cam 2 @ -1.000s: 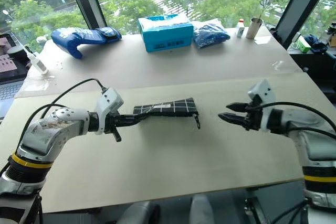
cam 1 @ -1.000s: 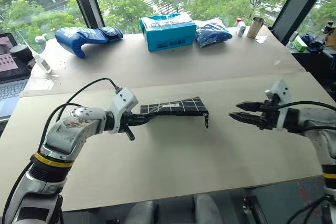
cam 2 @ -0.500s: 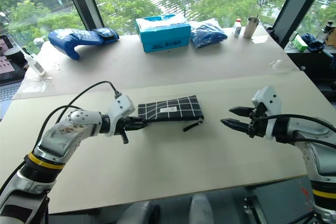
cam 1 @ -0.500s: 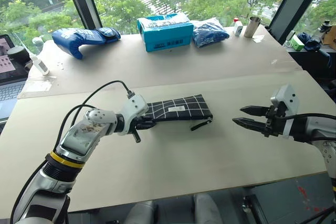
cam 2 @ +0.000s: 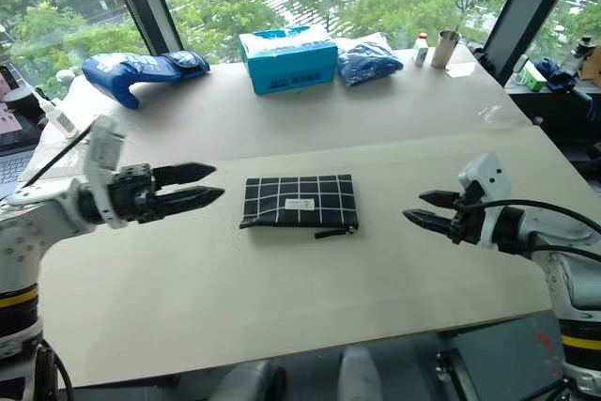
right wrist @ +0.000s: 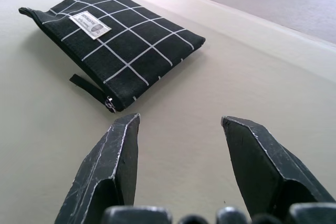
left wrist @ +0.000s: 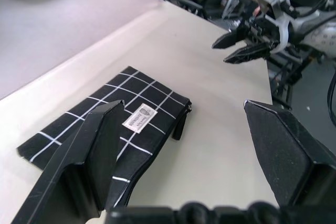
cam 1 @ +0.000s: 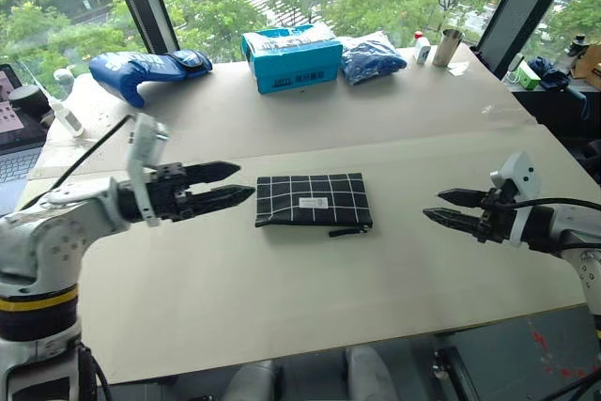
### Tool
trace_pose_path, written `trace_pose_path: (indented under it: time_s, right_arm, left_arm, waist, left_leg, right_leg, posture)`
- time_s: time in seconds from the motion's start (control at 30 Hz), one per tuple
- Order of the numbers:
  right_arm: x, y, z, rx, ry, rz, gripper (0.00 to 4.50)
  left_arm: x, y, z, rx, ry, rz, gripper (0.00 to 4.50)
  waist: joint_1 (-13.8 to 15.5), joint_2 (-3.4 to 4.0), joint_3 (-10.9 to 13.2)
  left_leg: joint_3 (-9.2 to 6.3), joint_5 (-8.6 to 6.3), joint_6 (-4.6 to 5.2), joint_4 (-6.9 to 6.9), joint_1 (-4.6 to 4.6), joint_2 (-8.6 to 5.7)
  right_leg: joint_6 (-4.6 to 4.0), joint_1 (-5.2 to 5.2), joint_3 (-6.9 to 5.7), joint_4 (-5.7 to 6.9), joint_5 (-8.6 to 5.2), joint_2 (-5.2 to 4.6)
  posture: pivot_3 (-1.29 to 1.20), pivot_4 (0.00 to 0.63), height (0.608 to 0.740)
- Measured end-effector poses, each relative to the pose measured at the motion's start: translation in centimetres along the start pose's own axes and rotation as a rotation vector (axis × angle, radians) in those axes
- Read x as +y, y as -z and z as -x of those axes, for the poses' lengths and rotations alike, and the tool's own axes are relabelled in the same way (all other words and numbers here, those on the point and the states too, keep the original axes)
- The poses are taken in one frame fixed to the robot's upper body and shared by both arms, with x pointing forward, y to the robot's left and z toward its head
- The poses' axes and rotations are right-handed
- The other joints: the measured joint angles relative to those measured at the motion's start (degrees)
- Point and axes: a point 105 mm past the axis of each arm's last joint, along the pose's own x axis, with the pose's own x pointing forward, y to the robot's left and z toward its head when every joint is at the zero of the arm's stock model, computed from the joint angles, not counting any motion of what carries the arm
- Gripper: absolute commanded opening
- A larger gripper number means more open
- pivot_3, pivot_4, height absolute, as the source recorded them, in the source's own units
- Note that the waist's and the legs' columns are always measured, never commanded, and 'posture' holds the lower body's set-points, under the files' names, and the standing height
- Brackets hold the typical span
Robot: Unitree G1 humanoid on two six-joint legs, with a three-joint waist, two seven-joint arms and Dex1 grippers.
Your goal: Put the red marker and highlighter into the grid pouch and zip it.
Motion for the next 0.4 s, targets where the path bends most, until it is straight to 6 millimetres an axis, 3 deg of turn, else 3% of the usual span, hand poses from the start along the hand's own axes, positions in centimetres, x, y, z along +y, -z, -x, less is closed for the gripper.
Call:
trace_pose_path:
  time_s: [0.1, 0.2, 0.4]
  right_arm:
    - [-0.1, -0.2, 0.2, -0.021, 0.008, 0.023, 2.79]
    - [0.4, 0.6, 0.0, -0.026, -0.006, 0.01, 2.79]
    - [0.4, 0.5, -1.0, -0.056, -0.006, -0.011, 2.79]
  left_arm:
    - [3.0, 3.2, 3.3, 0.013, -0.211, 0.123, 3.93]
    - [3.6, 5.9, 5.1, 0.069, -0.289, 0.176, 3.93]
    - [3.3, 5.8, 5.6, 0.059, -0.317, 0.151, 3.93]
  waist:
    - [0.1, -0.01, 0.0]
    - [0.4, -0.03, 0.0]
    - [0.8, -0.04, 0.0]
  left_leg:
    - [0.19, -0.05, 0.02, -0.01, 0.1, 0.12]
    - [0.26, -0.11, 0.02, 0.0, 0.08, 0.16]
    - [0.31, -0.12, 0.01, 0.01, 0.1, 0.2]
  right_leg:
    - [-0.04, 0.01, -0.02, -0.05, 0.02, 0.04]
    - [-0.05, 0.03, -0.02, -0.07, 0.03, 0.03]
    - [-0.11, 0.03, -0.02, -0.11, 0.07, 0.03]
  posture:
    - [0.0, 0.15, 0.74]
    - [0.0, 0.15, 0.74]
    - [0.0, 0.15, 0.74]
